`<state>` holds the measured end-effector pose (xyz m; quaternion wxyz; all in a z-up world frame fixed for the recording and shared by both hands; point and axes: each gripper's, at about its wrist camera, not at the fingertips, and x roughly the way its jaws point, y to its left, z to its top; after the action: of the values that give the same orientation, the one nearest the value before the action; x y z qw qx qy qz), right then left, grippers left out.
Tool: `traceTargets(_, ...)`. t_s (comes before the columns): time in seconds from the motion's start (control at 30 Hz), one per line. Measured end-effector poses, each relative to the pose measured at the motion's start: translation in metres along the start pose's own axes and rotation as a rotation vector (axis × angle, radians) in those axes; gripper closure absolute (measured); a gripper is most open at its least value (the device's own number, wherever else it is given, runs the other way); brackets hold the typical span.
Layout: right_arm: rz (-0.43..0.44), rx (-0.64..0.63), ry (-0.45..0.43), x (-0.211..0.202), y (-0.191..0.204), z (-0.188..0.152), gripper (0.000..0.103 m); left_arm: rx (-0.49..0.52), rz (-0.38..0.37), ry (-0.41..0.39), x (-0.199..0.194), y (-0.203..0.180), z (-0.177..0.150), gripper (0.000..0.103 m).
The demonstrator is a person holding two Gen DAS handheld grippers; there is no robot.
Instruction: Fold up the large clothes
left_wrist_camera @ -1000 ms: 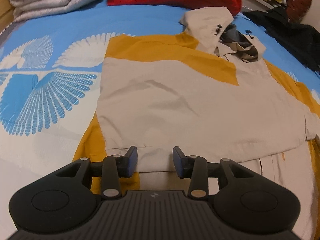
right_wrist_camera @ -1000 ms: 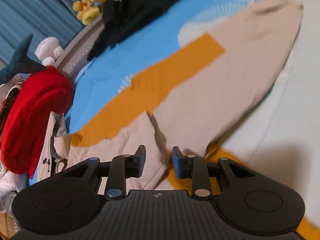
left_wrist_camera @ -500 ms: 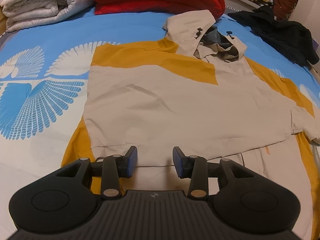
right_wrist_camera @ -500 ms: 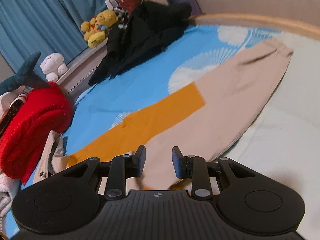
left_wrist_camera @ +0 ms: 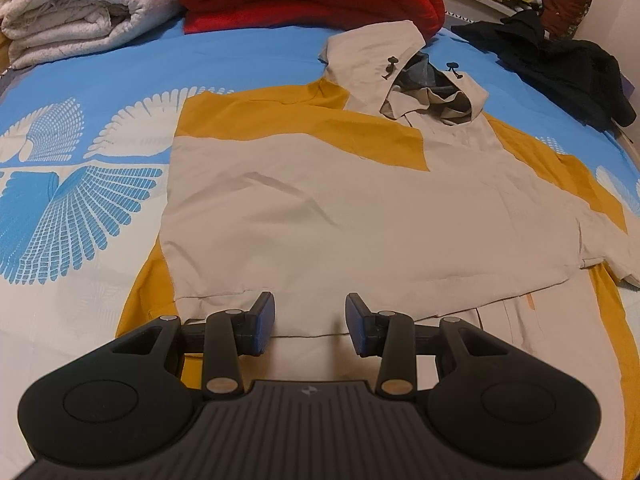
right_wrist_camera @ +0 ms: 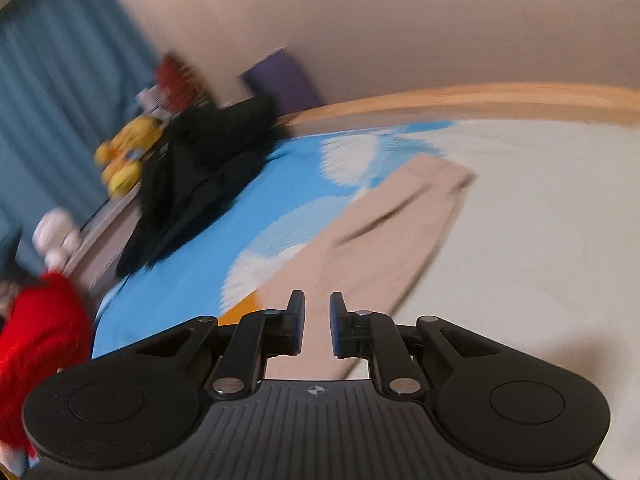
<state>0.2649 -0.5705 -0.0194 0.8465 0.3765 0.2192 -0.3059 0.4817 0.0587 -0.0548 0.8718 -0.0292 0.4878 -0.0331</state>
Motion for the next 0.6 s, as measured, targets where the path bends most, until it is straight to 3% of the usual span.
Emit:
traceTargets(0.2,-0.008,0.184,0.096,0.051,-0.045,0.002,0.087,0.031,0.0,0.005,0.003,-0.006,-0.003,0.06)
traceTargets(0.27,-0.009,0.18,0.12,0.071,-0.049,0.002,0.087,0.036,0.007,0.005,0.005,-0.006,-0.002,0.06)
traceTargets(0.33,-0.024,0.164,0.143,0.093,-0.053,0.003,0.076,0.033,0.013,0.006,0.007,-0.005,-0.002,0.06)
traceTargets(0.43,-0.073,0.179,0.169,0.119,-0.06,0.0,0.071,0.029,0.024,0.007,0.01,-0.002,0.0,0.06)
traceTargets(0.6,-0.057,0.21,0.138,0.141,-0.072,0.001,0.073,0.039,0.032,0.011,0.014,-0.001,-0.001,0.06)
